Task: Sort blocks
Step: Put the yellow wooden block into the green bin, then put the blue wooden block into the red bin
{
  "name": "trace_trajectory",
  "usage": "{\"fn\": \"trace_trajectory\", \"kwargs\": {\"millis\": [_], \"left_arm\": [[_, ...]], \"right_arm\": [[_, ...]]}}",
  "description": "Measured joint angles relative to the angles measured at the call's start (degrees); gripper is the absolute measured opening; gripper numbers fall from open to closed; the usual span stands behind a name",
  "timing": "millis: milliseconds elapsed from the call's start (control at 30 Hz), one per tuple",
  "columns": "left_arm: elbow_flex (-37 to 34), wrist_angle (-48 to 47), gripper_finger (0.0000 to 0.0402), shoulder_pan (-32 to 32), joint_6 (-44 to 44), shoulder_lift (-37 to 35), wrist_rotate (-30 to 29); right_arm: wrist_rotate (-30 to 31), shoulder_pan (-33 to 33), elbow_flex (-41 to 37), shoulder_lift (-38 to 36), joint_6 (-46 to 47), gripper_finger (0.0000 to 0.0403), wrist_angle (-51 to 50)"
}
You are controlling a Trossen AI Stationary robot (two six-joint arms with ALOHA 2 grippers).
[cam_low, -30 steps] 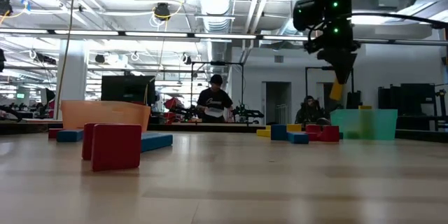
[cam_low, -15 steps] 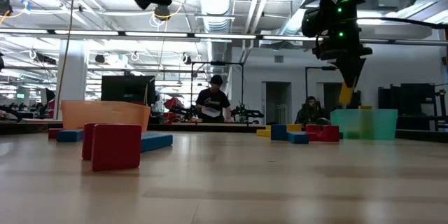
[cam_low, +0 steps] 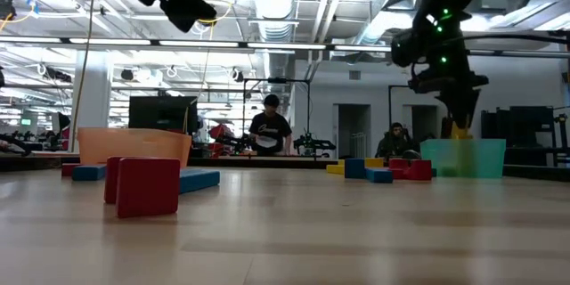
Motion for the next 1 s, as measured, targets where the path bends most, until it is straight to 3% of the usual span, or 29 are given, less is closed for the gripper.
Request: {"fn": "trace_trajectory", "kwargs": {"millis": [633,1000], "left_arm": [[-3.2,5.8,0.0169,-9.9,-1.3,0.4,-2.5],[-3.2,9.1,0.0169,-14.8,-0.2,9.5,-4.3]], "right_arm": [[0.1,-0.1,2.5,-0.2,-1.1,0.0154,1.9],[0.0,4.0,7.0,-0.2,-1.4,0.0164,-3.3]]}}
